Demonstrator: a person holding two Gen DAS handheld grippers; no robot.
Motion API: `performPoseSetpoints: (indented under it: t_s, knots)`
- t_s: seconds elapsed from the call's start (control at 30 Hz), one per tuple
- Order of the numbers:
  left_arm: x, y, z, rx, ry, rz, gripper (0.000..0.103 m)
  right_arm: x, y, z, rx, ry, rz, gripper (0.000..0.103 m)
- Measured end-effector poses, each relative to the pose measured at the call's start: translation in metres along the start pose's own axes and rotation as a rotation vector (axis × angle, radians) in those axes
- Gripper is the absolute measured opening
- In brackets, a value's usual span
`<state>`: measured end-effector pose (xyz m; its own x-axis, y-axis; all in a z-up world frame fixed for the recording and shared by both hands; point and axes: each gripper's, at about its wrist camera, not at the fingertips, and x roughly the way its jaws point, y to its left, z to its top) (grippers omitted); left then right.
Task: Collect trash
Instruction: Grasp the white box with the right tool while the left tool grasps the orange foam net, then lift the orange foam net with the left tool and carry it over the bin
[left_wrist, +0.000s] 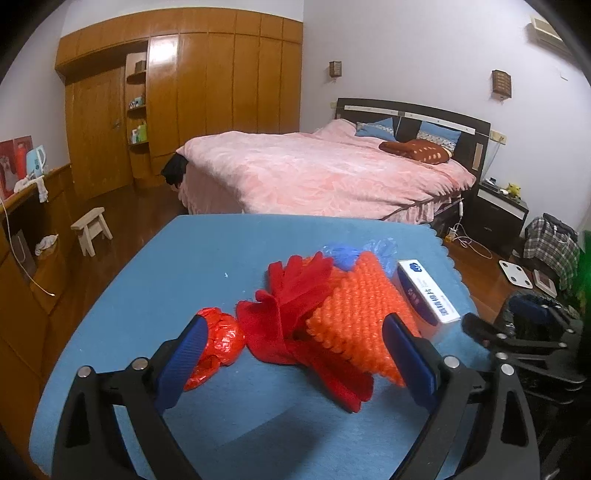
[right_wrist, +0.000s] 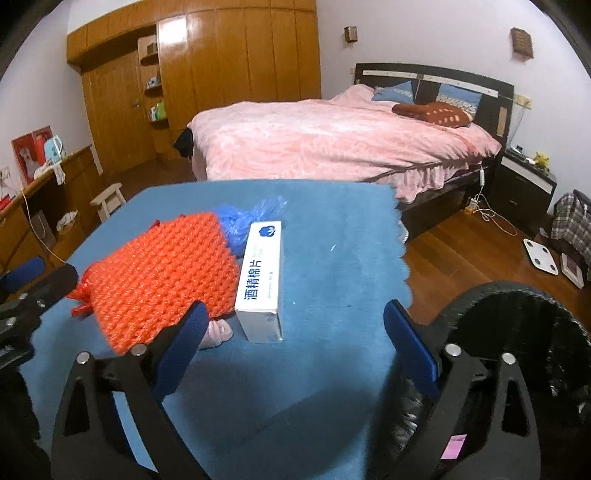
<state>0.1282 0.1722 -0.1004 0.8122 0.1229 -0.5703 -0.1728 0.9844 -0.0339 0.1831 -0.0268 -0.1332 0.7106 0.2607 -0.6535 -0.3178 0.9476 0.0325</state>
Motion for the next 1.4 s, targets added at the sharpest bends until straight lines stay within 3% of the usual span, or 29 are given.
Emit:
performPoseSetpoints:
  t_s: [0.33, 0.6, 0.67, 0.73, 0.93, 1.2, 1.33, 1.4]
  knots:
    - [0.014, 0.005, -0.003, -0.008, 0.018, -0.011, 0.091, 0.034, 0.007, -0.002, -0.016, 0.072, 0.020, 0.063]
    - [0.022, 0.008, -0.005, -0.023, 0.033, -0.029, 0.089, 0.053, 0.008, 0.002, -0.019, 0.101, 0.034, 0.059]
    - [0.022, 0.008, -0.004, -0.022, 0.033, -0.034, 0.089, 0.056, 0.009, 0.003, -0.021, 0.113, 0.045, 0.051]
    - [0.022, 0.008, -0.004, -0.021, 0.032, -0.038, 0.088, 0.058, 0.009, 0.003, -0.020, 0.127, 0.083, 0.032]
    - [0.020, 0.003, -0.003, -0.019, 0.029, -0.059, 0.084, 0.043, 0.005, 0.004, -0.013, 0.108, 0.087, 0.029]
    - [0.027, -0.012, -0.001, -0.012, 0.041, -0.107, 0.068, 0.017, -0.008, 0.006, 0.007, 0.075, 0.059, 0.029]
    - [0.034, -0.019, 0.001, 0.003, 0.057, -0.127, 0.043, 0.009, -0.016, 0.005, 0.015, 0.066, 0.048, 0.029]
    - [0.035, -0.024, 0.001, 0.012, 0.064, -0.141, 0.025, 0.005, -0.019, 0.005, 0.025, 0.064, 0.048, 0.029]
